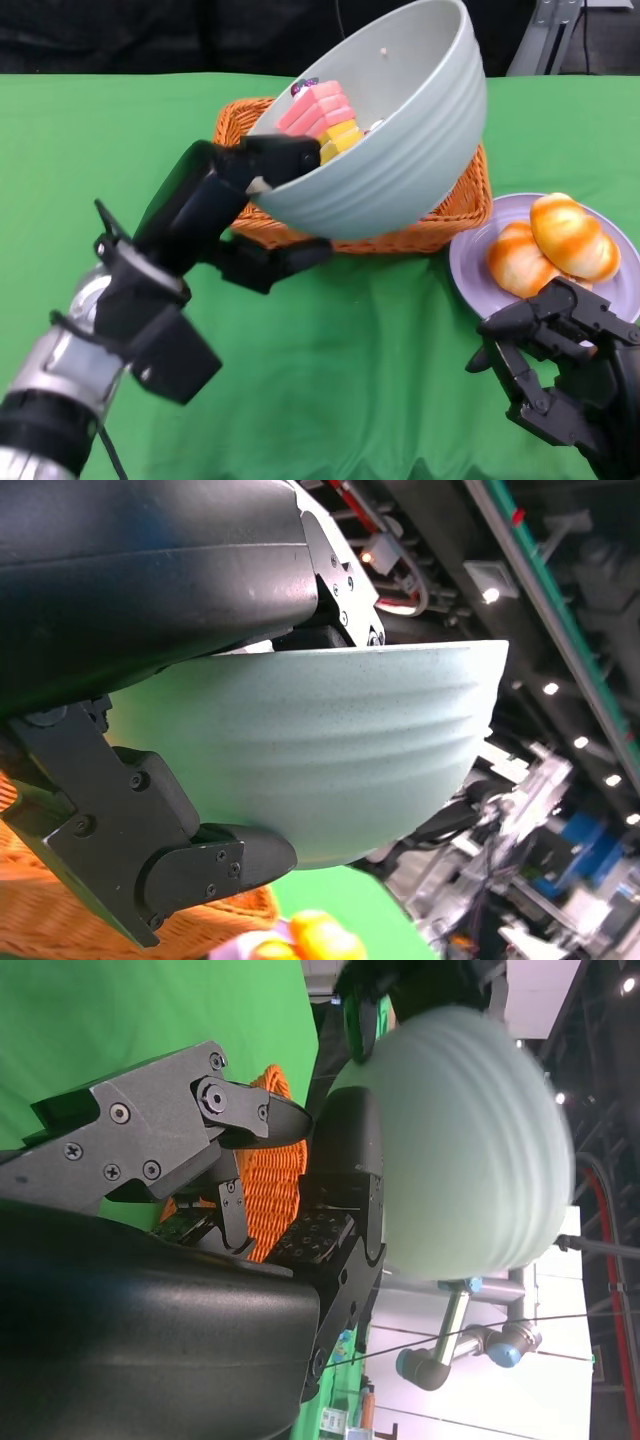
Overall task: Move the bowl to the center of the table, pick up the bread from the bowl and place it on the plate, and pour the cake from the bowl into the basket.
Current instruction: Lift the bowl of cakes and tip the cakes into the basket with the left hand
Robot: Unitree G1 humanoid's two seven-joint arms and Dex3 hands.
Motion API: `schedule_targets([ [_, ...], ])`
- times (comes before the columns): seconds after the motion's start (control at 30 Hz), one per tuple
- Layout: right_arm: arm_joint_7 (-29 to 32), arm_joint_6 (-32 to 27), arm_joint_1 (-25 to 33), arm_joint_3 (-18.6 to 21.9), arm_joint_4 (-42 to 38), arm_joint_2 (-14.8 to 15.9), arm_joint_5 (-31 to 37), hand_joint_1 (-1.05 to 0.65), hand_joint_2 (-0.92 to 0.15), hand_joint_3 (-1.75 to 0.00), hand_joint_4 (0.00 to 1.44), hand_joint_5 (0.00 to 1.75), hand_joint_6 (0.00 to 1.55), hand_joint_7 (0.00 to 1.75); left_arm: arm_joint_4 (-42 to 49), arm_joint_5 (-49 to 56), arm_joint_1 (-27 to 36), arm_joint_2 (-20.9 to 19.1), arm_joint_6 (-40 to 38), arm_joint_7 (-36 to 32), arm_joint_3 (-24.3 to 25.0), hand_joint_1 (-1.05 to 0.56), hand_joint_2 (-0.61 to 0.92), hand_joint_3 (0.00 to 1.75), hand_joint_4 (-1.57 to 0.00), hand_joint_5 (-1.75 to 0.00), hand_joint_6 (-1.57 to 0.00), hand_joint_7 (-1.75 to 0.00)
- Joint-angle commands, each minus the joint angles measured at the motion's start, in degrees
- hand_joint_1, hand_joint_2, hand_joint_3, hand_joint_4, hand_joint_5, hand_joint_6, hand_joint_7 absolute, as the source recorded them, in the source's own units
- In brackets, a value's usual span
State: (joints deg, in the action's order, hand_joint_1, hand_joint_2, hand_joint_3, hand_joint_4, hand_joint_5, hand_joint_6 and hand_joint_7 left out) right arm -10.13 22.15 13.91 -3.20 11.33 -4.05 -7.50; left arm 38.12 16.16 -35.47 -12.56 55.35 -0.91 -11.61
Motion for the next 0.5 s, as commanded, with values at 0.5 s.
schedule_targets([
  [0.5, -2.6, 4.1, -0.6, -1.0, -4.8, 0.2, -1.7, -0.05, -0.64, -0.84, 0.72, 1.42, 0.73, 1.10, 21.2, 1.9, -18.6, 6.4, -2.4, -1.8, 1.7, -0.05, 0.64, 0.96, -0.72, -1.68, -0.72, -1.44],
])
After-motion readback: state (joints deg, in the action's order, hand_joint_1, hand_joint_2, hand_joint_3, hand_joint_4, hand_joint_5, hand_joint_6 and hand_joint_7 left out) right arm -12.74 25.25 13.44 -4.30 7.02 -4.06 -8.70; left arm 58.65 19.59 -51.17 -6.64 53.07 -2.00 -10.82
